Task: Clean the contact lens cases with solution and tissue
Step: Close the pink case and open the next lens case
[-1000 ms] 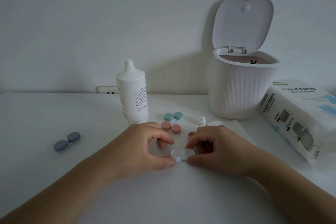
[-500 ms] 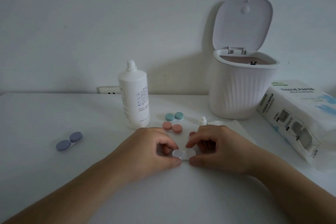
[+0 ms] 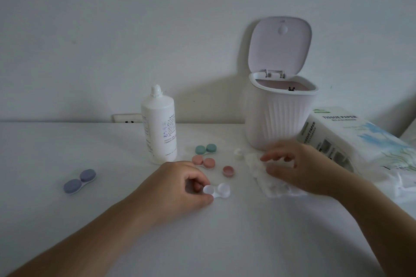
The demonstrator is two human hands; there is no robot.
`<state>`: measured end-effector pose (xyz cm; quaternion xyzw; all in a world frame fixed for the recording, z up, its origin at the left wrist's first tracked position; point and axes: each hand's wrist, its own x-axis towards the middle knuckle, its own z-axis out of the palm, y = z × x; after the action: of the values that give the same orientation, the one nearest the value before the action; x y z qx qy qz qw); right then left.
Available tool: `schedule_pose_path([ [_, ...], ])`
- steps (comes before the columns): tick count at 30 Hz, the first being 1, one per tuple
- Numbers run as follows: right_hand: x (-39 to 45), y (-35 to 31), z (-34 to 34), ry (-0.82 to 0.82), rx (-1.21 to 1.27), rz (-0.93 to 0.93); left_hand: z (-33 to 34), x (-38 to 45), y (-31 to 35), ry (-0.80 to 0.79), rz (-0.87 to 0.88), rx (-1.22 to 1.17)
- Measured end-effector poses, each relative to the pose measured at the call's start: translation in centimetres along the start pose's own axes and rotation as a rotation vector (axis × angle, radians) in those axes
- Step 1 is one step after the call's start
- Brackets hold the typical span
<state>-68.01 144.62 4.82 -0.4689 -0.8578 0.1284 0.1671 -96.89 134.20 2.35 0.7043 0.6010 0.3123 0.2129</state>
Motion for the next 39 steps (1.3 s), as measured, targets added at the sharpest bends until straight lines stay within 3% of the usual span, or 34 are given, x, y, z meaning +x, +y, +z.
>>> schedule_pose_path([
  [5,-0.8,1.2,1.1,-0.078,0.001,0.007,-0.2,-0.2,0.2,0.004,0.026,-0.032],
  [13,-1.1,1.3,3.0,0.182,0.113,-0.051,-0.5,-0.2,0.4,0.010,0.002,-0.163],
  [22,-0.8,1.8,3.2,0.229,0.139,-0.089,-1.7,1.2,1.9,0.121,-0.093,-0.224],
  [25,-0.8,1.7,3.2,0.232,0.140,-0.084,-2.4,2.1,3.5,0.083,-0.147,-0.426],
  [32,-0.8,1.8,3.3,0.241,0.150,-0.096,-4.1,7.4,6.9,0.261,-0.119,-0.502],
  [39,-0.7,2.0,3.5,0.248,0.164,-0.117,-5.6,14.4,10.5,0.290,-0.065,-0.628],
])
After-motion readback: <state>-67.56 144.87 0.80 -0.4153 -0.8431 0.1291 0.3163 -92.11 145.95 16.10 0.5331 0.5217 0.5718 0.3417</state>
